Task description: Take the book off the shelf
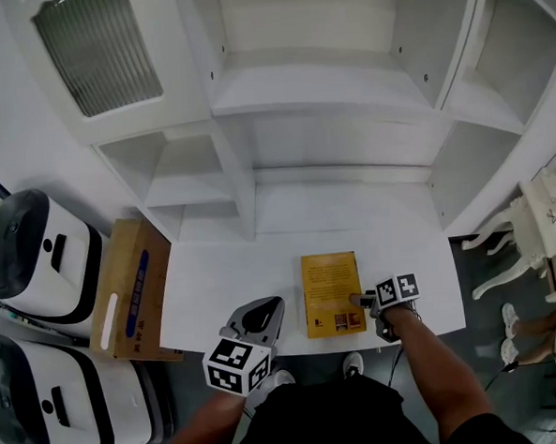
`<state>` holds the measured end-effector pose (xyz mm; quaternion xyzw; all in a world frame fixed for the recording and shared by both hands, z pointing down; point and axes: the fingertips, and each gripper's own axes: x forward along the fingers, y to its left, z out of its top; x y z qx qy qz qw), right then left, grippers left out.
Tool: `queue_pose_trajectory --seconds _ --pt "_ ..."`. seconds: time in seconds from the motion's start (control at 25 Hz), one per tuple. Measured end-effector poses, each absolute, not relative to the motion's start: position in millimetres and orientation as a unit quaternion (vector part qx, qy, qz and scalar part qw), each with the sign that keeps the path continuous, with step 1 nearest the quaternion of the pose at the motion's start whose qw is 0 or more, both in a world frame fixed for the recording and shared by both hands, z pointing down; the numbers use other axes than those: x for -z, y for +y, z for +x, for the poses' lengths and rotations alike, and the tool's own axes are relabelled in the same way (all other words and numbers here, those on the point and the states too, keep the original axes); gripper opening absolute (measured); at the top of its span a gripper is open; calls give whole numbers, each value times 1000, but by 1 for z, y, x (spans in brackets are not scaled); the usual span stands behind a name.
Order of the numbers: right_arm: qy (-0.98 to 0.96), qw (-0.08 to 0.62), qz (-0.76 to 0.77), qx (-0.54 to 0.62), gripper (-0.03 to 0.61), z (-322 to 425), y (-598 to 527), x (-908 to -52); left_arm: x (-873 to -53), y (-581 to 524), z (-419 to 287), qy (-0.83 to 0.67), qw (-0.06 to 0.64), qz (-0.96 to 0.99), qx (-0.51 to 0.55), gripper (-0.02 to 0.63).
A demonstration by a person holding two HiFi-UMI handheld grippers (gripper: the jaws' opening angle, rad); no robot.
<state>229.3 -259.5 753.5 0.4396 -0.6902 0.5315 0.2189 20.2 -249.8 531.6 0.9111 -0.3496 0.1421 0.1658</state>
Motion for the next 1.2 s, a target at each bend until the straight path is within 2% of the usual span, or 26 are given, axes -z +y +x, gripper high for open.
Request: queue_pose_trajectory --seconds 0.16,0.48,0.52,0.56,0.6,0.68,0.96,1.2 --pt "-700 163 502 -481 255 236 -257 -719 -528 -247 9 -336 161 918 -138 11" --pt "-756 -39 576 -310 251 221 -224 -577 -528 -225 16 -280 149 937 -145 11" --pt "-766 -53 568 -295 237 212 -217 -560 -526 -223 19 -275 145 939 -145 11" --pt "-778 -62 558 -282 174 203 -210 -545 -524 -222 21 -272 142 941 -144 11" --pt "-789 -66 547 -271 89 195 -204 -532 -521 -221 22 -272 142 941 -141 11" --pt "-810 -67 527 -250 52 180 -193 -510 -514 -219 26 -275 142 941 -133 11" --pt "-835 -27 505 -215 28 170 -158 -488 -496 -178 44 -282 154 941 -108 11" --pt "-843 -3 495 -212 28 198 -117 -488 -491 -130 75 -299 162 935 -100 11"
